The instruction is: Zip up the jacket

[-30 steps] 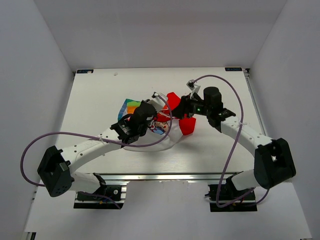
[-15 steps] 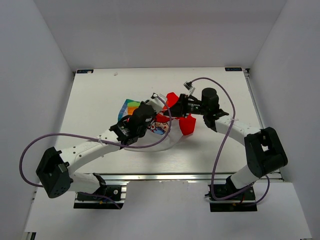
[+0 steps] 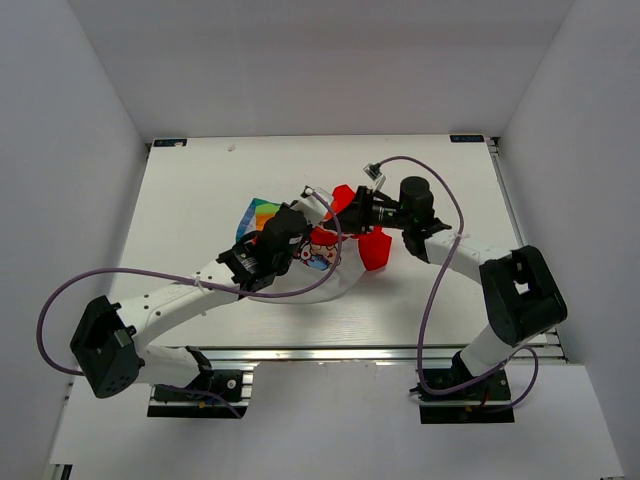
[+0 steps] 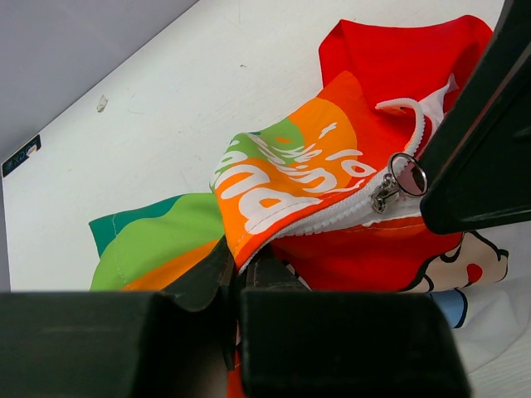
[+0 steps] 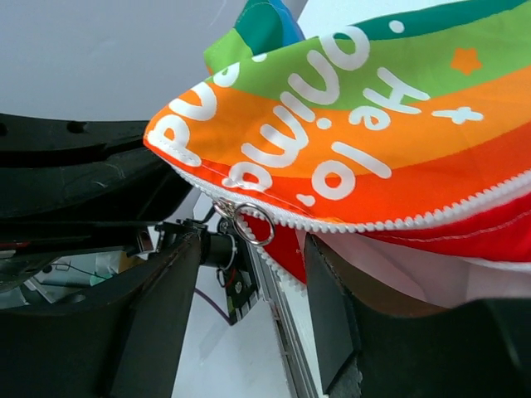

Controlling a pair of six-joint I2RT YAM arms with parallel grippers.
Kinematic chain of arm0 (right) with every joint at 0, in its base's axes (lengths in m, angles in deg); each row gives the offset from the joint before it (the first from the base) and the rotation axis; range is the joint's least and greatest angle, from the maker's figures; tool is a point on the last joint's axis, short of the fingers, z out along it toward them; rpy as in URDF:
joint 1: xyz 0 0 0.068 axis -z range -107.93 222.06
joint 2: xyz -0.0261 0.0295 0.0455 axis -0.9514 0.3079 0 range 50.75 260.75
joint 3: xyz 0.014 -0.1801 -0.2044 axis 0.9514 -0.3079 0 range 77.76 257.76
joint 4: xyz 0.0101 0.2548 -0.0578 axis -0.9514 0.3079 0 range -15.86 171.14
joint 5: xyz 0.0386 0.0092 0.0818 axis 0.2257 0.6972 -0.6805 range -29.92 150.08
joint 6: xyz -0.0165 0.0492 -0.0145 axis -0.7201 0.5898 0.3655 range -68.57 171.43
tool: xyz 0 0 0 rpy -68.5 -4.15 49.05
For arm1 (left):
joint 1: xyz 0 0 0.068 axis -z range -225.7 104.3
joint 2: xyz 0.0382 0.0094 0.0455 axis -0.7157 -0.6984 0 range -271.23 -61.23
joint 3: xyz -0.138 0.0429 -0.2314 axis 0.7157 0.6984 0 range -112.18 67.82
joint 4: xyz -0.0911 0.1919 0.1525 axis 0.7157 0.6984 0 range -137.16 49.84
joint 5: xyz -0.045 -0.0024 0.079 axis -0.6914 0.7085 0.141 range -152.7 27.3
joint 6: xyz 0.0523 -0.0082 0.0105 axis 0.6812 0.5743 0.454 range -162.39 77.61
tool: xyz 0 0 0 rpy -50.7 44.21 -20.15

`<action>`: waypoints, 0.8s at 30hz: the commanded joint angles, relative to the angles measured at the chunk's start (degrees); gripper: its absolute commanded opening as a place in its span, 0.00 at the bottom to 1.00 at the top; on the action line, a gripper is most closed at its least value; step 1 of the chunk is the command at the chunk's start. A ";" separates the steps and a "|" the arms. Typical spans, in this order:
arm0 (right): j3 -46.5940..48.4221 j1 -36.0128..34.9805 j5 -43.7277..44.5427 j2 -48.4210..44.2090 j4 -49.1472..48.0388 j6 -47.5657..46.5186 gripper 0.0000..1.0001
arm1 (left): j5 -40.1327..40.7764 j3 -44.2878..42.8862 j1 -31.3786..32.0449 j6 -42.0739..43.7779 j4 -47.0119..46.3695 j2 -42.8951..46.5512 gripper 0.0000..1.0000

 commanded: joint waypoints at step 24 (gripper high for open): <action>1.93 -1.05 1.49 0.61 -6.55 5.37 0.32 | -0.10 0.47 0.32 -1.22 -1.89 3.31 0.00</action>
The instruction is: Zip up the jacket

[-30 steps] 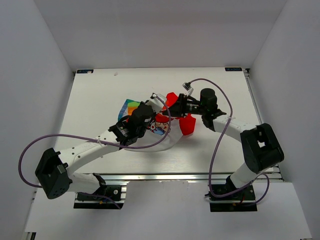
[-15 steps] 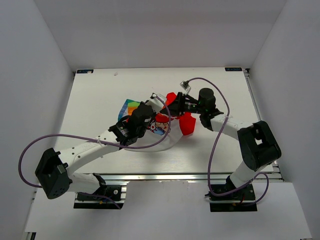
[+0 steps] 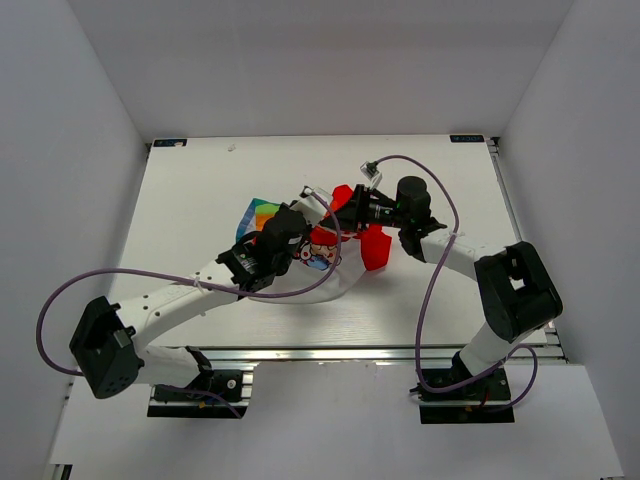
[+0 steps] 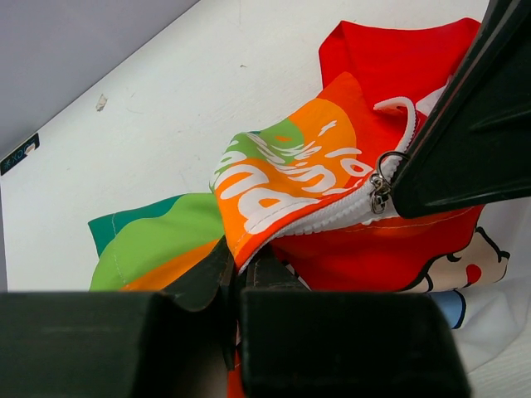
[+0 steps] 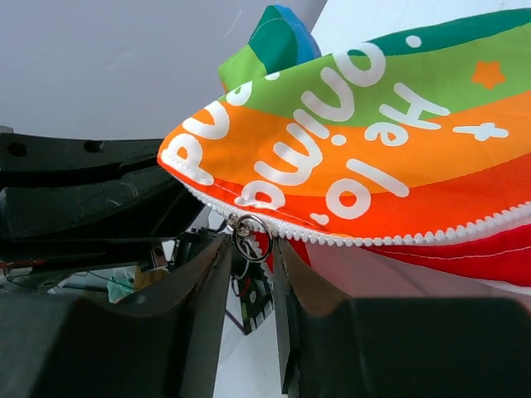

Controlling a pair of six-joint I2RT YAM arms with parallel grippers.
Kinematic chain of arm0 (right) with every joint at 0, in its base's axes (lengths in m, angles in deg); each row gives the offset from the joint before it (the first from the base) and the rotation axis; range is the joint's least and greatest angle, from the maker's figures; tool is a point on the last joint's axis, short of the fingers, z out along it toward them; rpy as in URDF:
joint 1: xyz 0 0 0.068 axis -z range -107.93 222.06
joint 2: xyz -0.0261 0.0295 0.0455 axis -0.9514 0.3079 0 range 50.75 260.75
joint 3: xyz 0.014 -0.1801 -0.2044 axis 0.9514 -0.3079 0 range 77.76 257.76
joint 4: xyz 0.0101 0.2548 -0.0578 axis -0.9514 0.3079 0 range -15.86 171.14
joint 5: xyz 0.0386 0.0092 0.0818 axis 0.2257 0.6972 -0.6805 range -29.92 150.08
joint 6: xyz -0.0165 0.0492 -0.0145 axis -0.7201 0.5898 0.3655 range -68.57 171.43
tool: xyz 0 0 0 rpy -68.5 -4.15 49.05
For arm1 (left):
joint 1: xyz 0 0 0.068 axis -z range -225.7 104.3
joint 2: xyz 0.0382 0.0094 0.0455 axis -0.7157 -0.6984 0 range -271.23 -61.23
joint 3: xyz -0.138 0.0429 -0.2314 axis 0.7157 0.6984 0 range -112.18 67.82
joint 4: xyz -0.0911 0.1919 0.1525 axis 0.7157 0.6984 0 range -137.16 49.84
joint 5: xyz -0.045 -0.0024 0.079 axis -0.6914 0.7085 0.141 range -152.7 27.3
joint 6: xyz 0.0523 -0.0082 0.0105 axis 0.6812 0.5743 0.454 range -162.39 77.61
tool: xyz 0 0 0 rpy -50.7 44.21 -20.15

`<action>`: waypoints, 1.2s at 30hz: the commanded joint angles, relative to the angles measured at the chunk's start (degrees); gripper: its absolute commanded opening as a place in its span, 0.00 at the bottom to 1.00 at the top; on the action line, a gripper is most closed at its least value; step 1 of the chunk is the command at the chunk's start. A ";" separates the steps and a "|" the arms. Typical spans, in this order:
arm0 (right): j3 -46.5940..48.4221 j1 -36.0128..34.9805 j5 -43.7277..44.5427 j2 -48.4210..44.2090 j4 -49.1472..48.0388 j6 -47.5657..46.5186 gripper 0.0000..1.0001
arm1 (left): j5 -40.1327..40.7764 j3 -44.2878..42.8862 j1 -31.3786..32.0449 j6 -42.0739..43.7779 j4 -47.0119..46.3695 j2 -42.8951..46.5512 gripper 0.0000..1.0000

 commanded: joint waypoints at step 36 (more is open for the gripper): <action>3.42 0.05 11.78 -5.44 19.54 -9.58 0.00 | 0.98 1.96 0.32 -2.08 -3.12 6.71 0.00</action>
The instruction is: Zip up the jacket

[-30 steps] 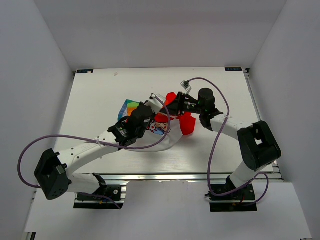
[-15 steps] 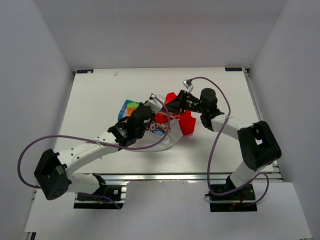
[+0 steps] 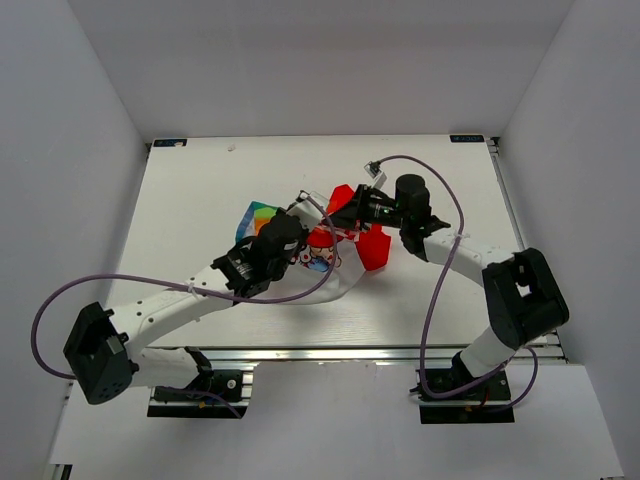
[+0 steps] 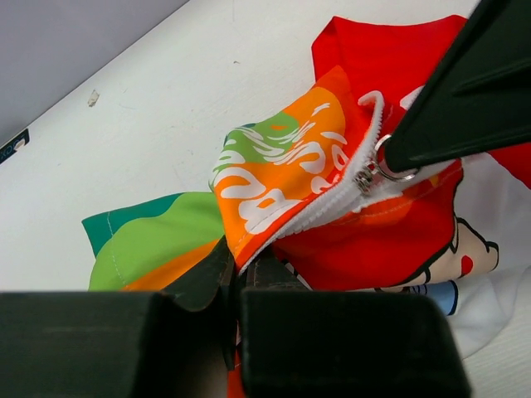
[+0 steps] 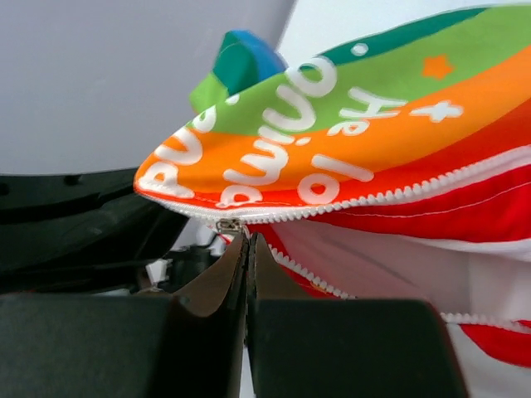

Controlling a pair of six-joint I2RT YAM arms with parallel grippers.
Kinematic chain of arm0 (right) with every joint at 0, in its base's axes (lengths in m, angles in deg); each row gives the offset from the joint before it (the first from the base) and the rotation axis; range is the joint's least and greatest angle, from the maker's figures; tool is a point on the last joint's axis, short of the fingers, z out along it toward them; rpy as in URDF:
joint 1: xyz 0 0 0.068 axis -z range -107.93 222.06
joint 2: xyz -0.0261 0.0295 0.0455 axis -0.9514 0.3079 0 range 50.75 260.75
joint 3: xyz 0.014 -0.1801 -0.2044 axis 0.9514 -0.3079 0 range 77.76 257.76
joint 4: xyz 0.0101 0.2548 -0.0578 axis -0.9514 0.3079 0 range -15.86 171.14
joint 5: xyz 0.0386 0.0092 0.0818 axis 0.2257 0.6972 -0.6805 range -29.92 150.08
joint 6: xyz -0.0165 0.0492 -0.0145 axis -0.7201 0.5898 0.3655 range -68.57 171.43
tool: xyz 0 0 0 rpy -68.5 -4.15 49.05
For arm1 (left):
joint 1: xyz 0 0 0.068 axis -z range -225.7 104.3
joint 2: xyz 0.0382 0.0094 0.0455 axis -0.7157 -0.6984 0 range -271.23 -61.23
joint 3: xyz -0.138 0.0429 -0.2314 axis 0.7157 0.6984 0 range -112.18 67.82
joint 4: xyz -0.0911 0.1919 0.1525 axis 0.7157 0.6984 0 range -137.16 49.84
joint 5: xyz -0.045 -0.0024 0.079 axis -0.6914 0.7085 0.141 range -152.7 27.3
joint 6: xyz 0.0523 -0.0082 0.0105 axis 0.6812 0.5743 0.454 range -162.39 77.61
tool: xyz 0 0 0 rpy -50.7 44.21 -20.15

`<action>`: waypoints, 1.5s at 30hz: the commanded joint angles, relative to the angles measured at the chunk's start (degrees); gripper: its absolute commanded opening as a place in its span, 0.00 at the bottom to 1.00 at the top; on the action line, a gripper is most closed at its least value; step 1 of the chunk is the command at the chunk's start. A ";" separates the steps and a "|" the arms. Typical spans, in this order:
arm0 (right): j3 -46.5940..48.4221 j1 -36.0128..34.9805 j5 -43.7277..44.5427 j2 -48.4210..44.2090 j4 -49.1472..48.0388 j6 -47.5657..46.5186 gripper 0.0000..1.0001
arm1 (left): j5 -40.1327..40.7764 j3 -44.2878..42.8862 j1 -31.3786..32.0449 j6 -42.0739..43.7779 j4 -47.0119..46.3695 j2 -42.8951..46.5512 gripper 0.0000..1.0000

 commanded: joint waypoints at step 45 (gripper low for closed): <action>7.74 1.47 55.90 -31.08 53.35 -28.03 0.89 | 2.44 -12.52 -12.82 -53.63 47.12 10.35 0.98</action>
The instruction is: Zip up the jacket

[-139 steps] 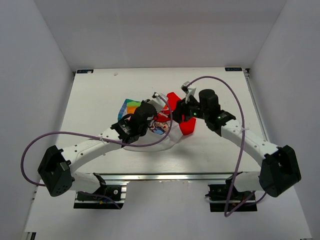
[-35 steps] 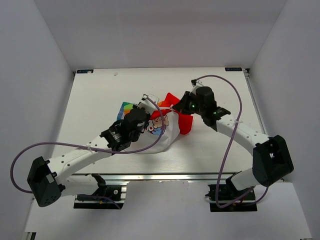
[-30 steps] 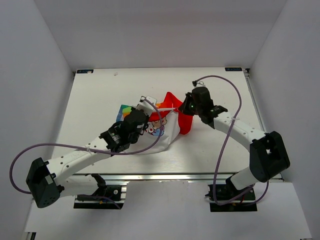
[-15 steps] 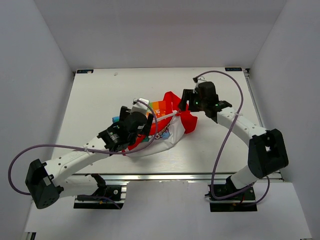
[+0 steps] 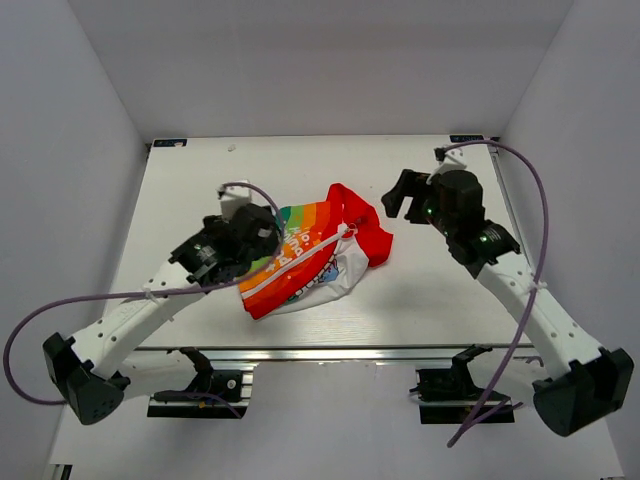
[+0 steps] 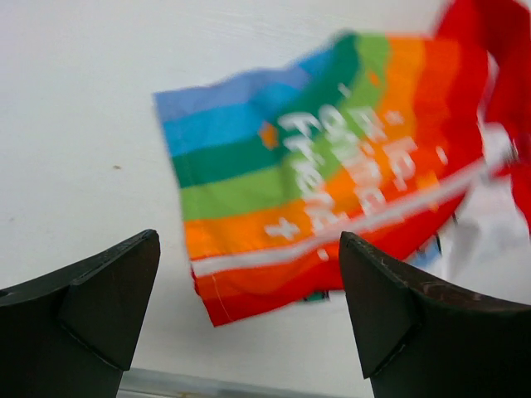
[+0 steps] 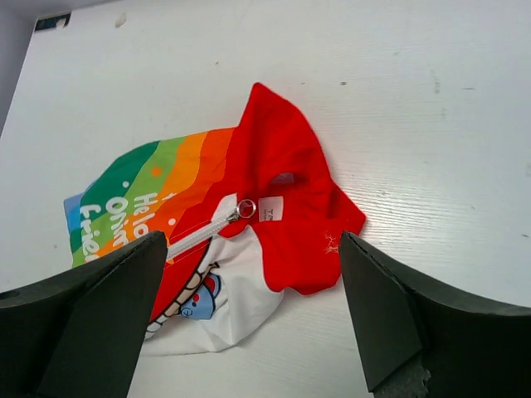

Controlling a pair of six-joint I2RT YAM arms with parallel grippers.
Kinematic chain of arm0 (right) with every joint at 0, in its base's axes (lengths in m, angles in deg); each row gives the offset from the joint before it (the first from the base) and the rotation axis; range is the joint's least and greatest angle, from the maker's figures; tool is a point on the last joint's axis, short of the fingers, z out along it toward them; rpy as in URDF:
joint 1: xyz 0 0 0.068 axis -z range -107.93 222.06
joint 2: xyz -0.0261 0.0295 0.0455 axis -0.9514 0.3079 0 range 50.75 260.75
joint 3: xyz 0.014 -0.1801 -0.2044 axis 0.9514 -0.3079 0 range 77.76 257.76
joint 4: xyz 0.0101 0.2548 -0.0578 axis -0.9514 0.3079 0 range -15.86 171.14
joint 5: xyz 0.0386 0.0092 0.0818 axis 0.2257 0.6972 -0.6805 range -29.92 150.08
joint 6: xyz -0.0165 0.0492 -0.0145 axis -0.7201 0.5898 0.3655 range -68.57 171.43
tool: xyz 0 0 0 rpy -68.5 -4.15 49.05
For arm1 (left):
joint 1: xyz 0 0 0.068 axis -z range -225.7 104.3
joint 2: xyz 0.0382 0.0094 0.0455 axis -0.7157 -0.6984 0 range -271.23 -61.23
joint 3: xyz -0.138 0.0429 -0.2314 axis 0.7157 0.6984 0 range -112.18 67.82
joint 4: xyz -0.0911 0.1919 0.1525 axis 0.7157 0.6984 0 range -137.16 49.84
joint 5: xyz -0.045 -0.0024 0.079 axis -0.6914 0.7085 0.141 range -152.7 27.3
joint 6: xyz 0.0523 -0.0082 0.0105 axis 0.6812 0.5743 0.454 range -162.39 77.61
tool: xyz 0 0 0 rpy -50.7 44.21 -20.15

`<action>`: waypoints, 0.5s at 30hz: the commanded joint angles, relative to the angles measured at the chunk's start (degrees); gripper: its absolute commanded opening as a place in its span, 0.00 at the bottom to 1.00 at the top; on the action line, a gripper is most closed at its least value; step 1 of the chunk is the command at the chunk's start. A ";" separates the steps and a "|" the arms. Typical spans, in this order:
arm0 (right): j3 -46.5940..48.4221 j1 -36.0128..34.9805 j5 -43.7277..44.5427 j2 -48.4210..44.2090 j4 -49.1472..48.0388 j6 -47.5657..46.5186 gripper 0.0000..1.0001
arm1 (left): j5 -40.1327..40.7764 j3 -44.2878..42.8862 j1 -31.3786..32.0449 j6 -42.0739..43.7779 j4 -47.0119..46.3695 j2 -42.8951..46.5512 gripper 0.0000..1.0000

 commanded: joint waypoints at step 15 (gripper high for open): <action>-9.58 0.16 10.00 -14.76 4.92 1.13 0.89 | -25.42 -0.27 -32.00 2.20 -4.22 -0.92 0.98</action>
